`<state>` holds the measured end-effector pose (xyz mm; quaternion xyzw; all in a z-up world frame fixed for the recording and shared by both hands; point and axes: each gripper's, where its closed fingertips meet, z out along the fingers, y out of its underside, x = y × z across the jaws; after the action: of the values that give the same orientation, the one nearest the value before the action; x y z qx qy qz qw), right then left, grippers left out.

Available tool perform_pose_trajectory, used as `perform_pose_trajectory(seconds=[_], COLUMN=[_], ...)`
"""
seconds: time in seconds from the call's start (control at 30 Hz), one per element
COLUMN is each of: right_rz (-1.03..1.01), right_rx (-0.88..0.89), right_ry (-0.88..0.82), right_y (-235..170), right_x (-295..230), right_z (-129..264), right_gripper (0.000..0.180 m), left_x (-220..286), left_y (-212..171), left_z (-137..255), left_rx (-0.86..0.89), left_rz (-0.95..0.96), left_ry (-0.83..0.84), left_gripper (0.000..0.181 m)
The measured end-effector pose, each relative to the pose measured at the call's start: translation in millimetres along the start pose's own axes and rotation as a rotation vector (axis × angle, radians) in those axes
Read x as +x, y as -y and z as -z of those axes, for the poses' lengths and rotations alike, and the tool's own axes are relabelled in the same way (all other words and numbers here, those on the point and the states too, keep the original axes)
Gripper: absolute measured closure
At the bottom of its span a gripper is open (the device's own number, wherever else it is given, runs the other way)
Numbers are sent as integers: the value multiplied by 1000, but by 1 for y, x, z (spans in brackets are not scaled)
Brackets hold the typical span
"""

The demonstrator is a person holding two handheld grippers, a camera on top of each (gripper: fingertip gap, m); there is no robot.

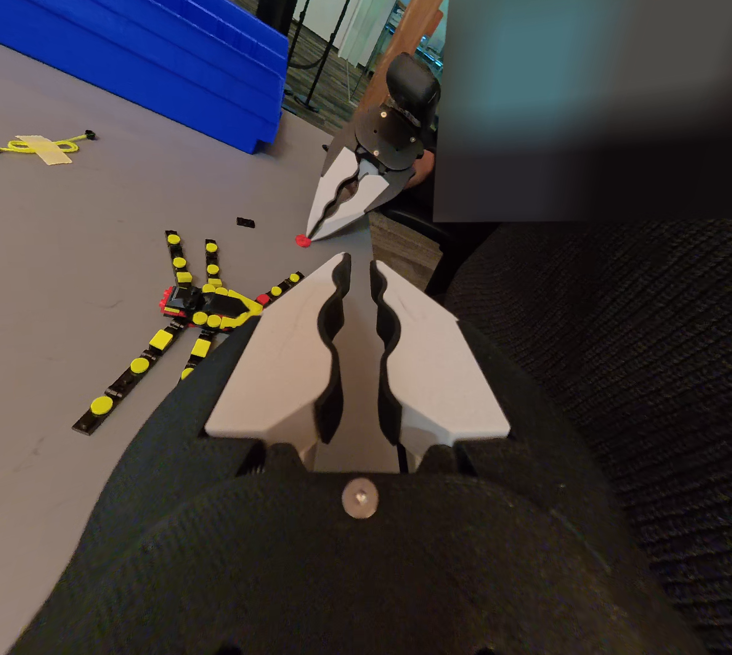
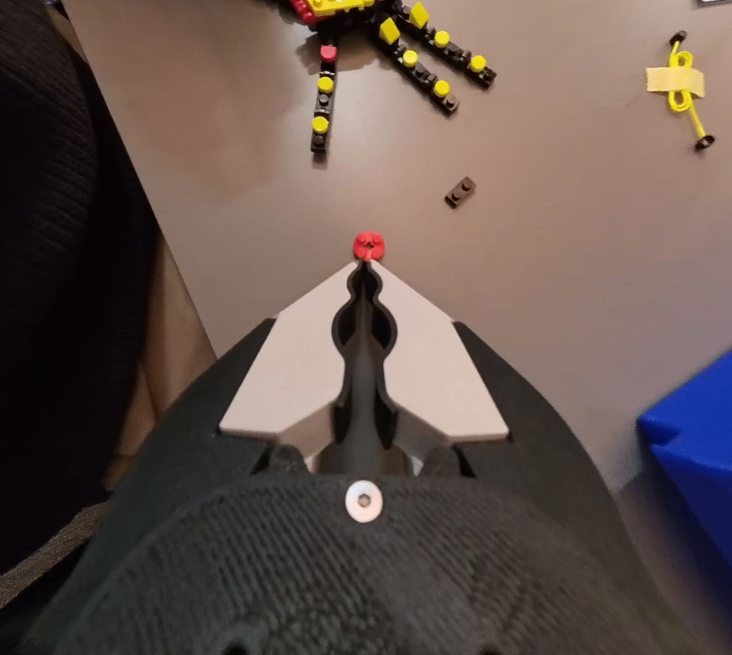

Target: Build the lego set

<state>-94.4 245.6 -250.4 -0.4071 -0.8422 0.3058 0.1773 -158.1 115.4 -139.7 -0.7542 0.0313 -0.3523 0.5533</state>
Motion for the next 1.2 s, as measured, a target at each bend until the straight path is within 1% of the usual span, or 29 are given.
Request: perform_pose_trajectory(seconds=[0.17, 0.37, 0.47, 0.53, 0.77, 0.93, 1.2], right_rz=[25, 7, 13, 16, -28, -6, 37], right_rx=[17, 70, 63, 37, 35, 41, 84], right_ry=[30, -36, -35, -33, 69, 105, 24], right_y=[7, 12, 12, 8, 8, 11, 19], right_x=[-8, 6, 5, 4, -11, -18, -6], right_z=[-3, 5, 1, -1, -5, -6, -2], right_gripper=[180, 180, 165, 165, 160, 164, 163], left_x=[-1, -1, -1, -1, -1, -1, -2], left_y=[0, -1, -2, -2, -2, -2, -3], left_z=[0, -1, -1, -1, -1, -1, -2], left_rx=[0, -6, -8, -8, -12, -12, -15], left_rz=[5, 7, 7, 8, 8, 10, 11], left_ry=[2, 0, 0, 1, 0, 1, 1], left_gripper=[174, 174, 174, 174, 174, 174, 174])
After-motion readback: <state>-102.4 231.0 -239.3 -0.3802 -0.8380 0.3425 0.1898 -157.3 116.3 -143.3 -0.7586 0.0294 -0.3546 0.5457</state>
